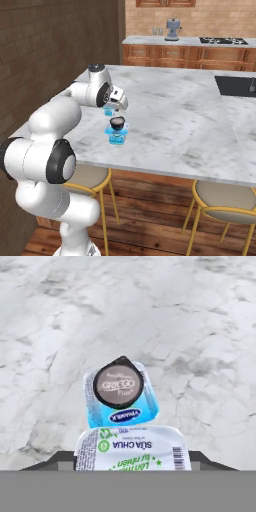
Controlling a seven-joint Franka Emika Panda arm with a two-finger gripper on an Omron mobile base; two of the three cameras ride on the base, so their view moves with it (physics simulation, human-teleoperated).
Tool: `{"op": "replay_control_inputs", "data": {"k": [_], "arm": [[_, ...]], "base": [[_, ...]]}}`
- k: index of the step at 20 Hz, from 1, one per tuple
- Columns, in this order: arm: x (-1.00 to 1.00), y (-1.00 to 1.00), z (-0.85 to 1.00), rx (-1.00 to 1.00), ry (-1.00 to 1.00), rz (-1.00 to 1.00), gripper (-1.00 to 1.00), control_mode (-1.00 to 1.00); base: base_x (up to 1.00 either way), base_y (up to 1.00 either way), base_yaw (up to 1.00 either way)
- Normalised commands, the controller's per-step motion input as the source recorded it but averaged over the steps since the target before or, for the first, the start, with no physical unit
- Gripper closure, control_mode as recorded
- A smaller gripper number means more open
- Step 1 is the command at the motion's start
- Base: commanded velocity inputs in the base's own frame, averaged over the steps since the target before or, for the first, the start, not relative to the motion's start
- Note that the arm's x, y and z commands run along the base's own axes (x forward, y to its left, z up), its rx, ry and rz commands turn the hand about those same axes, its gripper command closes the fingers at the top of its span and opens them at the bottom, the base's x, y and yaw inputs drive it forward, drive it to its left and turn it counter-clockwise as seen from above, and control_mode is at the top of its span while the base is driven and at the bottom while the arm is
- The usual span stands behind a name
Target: Stack the yogurt containers by placing the smaller containers on top of the larger containers.
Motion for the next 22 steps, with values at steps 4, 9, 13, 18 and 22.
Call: {"op": "replay_control_inputs", "data": {"k": [4,9,13,18,22], "arm": [[0.14,0.04,0.0,0.0,0.04,0.0,1.0,-1.0],[0.21,0.0,-0.05,0.0,0.01,0.0,1.0,-1.0],[0.28,0.0,-0.08,0.0,0.01,0.0,1.0,-1.0],[0.16,0.0,-0.13,0.0,0.01,0.0,1.0,-1.0],[0.0,0.0,-0.01,0.0,0.0,0.0,1.0,-1.0]], "base": [[0.0,0.0,0.0],[0.0,0.0,0.0],[0.0,0.0,0.0],[0.0,0.0,0.0],[0.0,0.0,0.0]]}}
